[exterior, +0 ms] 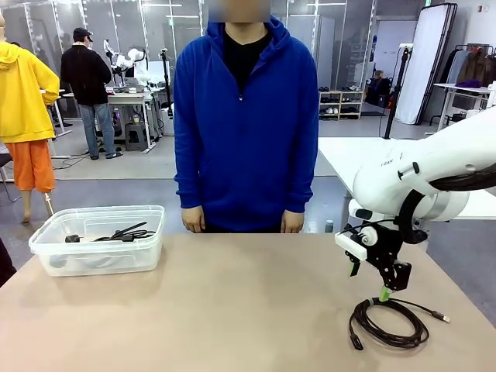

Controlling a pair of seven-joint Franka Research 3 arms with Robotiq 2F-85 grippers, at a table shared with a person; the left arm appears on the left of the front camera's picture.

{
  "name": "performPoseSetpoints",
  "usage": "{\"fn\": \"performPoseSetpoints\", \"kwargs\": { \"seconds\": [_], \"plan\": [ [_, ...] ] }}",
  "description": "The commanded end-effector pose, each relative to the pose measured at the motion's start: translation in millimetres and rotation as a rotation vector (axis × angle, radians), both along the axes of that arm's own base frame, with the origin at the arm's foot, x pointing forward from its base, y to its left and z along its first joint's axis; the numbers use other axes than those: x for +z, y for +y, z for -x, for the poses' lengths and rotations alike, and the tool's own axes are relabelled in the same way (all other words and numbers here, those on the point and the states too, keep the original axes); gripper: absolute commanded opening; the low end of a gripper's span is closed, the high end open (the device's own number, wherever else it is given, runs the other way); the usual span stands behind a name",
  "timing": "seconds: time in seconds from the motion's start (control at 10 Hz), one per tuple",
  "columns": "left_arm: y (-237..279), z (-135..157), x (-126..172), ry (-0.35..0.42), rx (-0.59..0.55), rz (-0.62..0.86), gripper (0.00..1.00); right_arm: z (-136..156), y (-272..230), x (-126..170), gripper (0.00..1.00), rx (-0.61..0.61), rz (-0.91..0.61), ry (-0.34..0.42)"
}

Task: Organize and store the cables.
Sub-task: Place the USB Extension Cable into the Organizing box.

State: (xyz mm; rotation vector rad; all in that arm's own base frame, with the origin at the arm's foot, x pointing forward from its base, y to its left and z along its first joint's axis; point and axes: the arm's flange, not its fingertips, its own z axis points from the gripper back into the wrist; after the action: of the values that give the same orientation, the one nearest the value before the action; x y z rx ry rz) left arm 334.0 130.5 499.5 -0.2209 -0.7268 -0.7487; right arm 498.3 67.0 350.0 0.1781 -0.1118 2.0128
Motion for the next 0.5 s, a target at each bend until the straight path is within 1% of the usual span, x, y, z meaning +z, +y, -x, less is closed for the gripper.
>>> {"fn": "performPoseSetpoints", "kwargs": {
  "seconds": [0.0,0.4],
  "plan": [
    [1.2,-3.5,-0.4,-0.027,-0.006,0.002,1.0,-6.5,-0.1,-6.7,1.0,-0.026,0.017,-0.015],
    [1.2,-3.5,-0.4,-0.027,-0.006,0.002,1.0,-15.3,-5.4,-31.7,1.0,-0.061,0.031,-0.014]
  ]
}}
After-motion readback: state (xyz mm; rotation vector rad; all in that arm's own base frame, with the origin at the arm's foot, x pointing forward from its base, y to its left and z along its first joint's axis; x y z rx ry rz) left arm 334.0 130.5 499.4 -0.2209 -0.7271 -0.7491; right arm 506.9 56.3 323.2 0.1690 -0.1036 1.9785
